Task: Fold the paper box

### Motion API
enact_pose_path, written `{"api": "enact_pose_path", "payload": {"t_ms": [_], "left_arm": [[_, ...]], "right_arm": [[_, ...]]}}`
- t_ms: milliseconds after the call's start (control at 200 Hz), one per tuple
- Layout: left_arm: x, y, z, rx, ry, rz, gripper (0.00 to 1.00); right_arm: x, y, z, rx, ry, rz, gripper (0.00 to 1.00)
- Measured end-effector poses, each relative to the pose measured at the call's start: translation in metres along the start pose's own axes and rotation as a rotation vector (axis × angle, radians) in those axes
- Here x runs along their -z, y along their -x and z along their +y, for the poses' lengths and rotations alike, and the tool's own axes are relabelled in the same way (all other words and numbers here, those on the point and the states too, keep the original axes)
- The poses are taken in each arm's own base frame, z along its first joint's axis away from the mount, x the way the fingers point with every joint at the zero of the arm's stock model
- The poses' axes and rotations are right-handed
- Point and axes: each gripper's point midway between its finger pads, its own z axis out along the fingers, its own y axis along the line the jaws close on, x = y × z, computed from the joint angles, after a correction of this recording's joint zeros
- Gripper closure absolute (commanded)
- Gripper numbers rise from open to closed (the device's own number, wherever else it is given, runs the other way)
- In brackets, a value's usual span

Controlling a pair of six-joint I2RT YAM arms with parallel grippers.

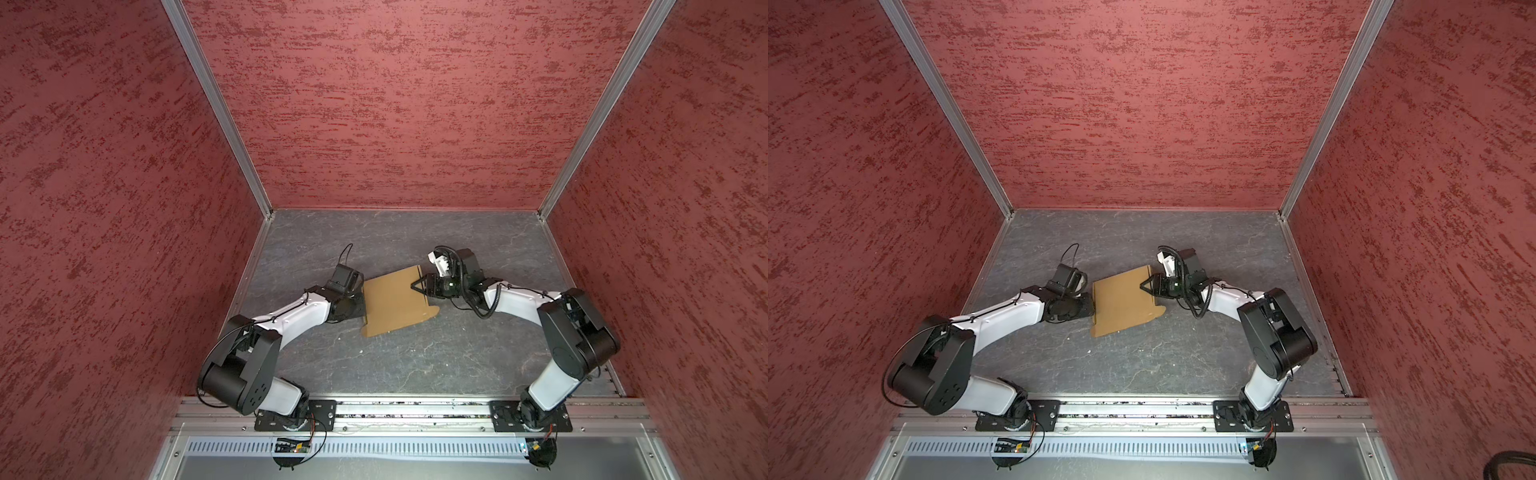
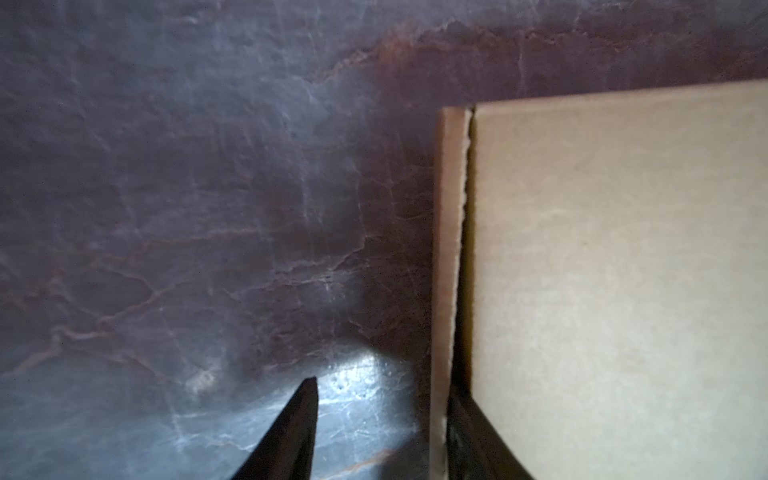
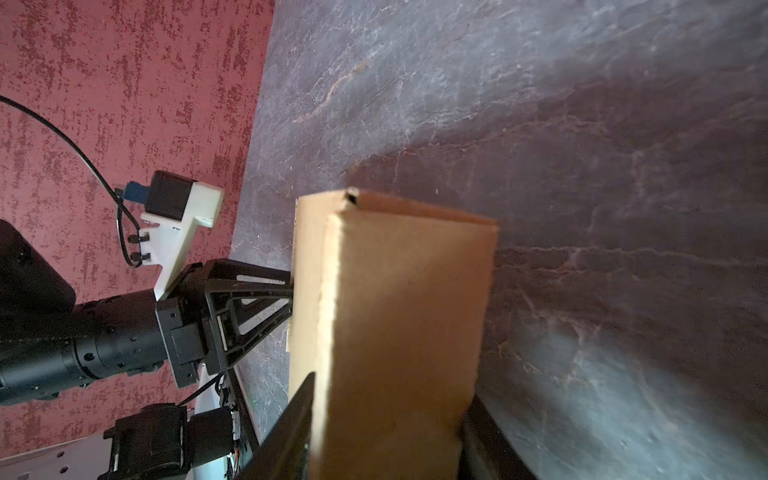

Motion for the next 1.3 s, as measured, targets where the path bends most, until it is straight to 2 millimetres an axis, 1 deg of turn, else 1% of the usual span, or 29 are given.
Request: {"api": "enact_pose_path", "payload": {"t_ms": [60, 105, 195, 255, 326, 406, 521, 746, 882, 952, 1062, 1102, 1162, 1212, 1302], "left_arm": [[0.008, 0.009, -0.001, 0.014, -0.022, -0.024, 0.4], [0.017, 0.019, -0.007, 0.023, -0.057, -0.053, 0.38], [0.044, 0.046, -0.025, 0.028, -0.148, -0.143, 0.36], [0.062, 0.06, -0.032, 0.032, -0.198, -0.201, 0.35], [0.078, 0.072, -0.035, 0.038, -0.239, -0.25, 0.33], [0.089, 0.078, -0.034, 0.048, -0.266, -0.279, 0.32], [0.097, 0.08, -0.028, 0.061, -0.288, -0.307, 0.29], [0.093, 0.061, 0.0, 0.112, -0.302, -0.33, 0.23], [0.093, 0.054, 0.008, 0.136, -0.335, -0.347, 0.23], [0.091, 0.052, 0.008, 0.147, -0.356, -0.347, 0.28], [0.083, 0.049, 0.006, 0.169, -0.381, -0.326, 0.5], [0.077, 0.048, 0.007, 0.193, -0.38, -0.309, 0.59], [0.066, 0.046, 0.01, 0.206, -0.367, -0.281, 0.68], [0.056, 0.043, 0.013, 0.224, -0.351, -0.253, 0.73], [0.036, 0.034, 0.017, 0.231, -0.309, -0.196, 0.78]], "right_arm": [[0.003, 0.003, 0.003, 0.011, 0.004, -0.009, 0.63], [0.005, 0.003, 0.005, 0.018, 0.008, -0.008, 0.64], [0.007, 0.004, 0.008, 0.028, 0.01, -0.003, 0.64], [0.008, 0.006, 0.009, 0.031, 0.009, -0.001, 0.65], [0.009, 0.009, 0.01, 0.037, 0.009, -0.001, 0.66], [0.01, 0.012, 0.01, 0.04, 0.01, -0.004, 0.67], [0.014, 0.017, 0.009, 0.033, 0.01, -0.011, 0.67], [0.021, 0.028, 0.005, 0.021, 0.004, -0.025, 0.67], [0.024, 0.033, 0.006, 0.028, 0.0, -0.031, 0.67], [0.025, 0.033, 0.006, 0.032, -0.001, -0.031, 0.67], [0.025, 0.032, 0.005, 0.03, -0.005, -0.025, 0.67], [0.025, 0.032, 0.005, 0.029, -0.006, -0.024, 0.66], [0.025, 0.031, 0.004, 0.028, -0.007, -0.022, 0.66], [0.025, 0.031, 0.004, 0.029, -0.008, -0.021, 0.65], [0.025, 0.03, 0.004, 0.026, -0.011, -0.016, 0.64]]}}
